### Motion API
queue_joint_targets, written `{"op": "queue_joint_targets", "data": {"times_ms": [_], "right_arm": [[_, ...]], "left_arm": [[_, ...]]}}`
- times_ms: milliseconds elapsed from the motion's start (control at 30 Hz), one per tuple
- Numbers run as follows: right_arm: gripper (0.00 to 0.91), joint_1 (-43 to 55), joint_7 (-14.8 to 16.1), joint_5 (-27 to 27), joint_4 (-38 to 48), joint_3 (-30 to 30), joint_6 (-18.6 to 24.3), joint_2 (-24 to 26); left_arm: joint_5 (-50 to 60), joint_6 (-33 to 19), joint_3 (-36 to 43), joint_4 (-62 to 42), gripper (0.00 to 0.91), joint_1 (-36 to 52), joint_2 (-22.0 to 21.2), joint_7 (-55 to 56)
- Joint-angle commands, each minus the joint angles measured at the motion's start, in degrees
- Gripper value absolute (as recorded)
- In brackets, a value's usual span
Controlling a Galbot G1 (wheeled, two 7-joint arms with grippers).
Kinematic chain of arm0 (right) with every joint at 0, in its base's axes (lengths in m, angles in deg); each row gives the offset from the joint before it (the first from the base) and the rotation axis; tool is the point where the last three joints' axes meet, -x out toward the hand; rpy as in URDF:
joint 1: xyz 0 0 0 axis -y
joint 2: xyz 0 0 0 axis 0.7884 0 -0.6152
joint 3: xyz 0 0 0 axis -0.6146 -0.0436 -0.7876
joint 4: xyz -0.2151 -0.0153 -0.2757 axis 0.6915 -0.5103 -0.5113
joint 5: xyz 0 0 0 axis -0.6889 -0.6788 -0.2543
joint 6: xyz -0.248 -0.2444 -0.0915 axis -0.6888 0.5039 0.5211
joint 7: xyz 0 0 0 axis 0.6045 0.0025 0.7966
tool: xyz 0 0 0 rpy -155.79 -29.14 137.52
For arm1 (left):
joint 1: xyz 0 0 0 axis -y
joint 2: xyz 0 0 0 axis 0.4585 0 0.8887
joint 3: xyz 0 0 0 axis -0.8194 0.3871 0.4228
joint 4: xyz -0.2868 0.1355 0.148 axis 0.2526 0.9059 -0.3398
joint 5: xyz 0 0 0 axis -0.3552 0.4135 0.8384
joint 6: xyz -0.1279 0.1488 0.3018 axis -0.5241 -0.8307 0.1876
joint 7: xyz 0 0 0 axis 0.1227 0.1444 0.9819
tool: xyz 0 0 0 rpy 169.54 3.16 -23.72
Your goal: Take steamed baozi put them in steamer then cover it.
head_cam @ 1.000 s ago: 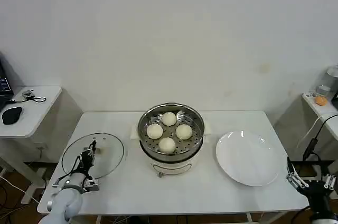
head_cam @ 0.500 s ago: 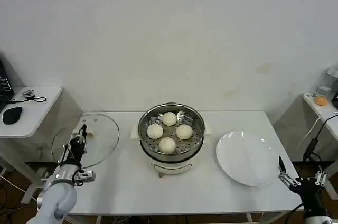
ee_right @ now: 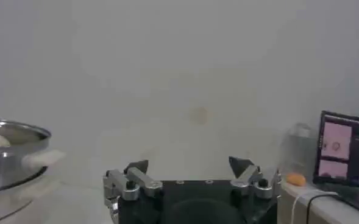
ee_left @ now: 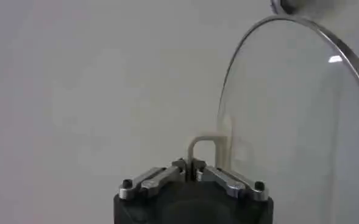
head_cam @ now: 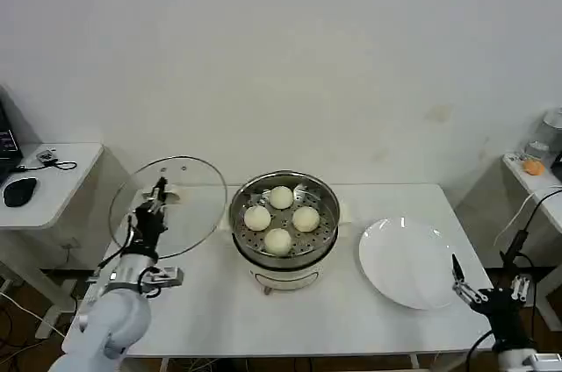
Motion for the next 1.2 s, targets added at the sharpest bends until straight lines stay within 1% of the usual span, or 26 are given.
{"op": "queue_joint_targets", "data": {"times_ms": [33, 167, 300, 433, 600, 867, 1200], "right_arm": [[0.907, 0.68, 0.15, -3.05, -0.03, -1.16, -0.25, -1.72], [0.907, 0.1, 0.21, -3.47, -0.63, -0.82, -0.25, -2.15], [0.907, -0.06, 0.18, -4.28, -1.3, -0.7, -0.52, -2.89], [0.907, -0.57, 0.25, -4.96, -1.45, -0.85, -0.22, -3.56], [0.907, -0.9, 0.24, -5.26, -1.33, -0.95, 0.23, -4.01], [0.907, -1.08, 0.21, -6.76, -1.35, -2.21, 0.44, -4.24], [0.907, -1.35, 0.13, -9.05, -1.51, -3.96, 0.99, -5.39]], "left_arm": [[2.64, 9.03, 11.36, 5.03, 0.0, 7.5, -1.43, -9.2], [8.66, 10.44, 14.77, 2.72, 0.0, 10.81, -4.96, -13.05], [15.99, 10.23, 17.43, -0.57, 0.0, 13.73, -10.59, -17.06], [20.14, 9.96, 18.11, -3.29, 0.0, 15.67, -16.36, -18.95], [23.95, 9.75, 17.93, -6.4, 0.0, 16.51, -21.37, -19.32], [25.77, 10.19, 18.92, -8.51, 0.0, 16.05, -26.31, -19.39], [26.06, 10.07, 22.89, -9.56, 0.0, 14.91, -28.43, -18.35]]}}
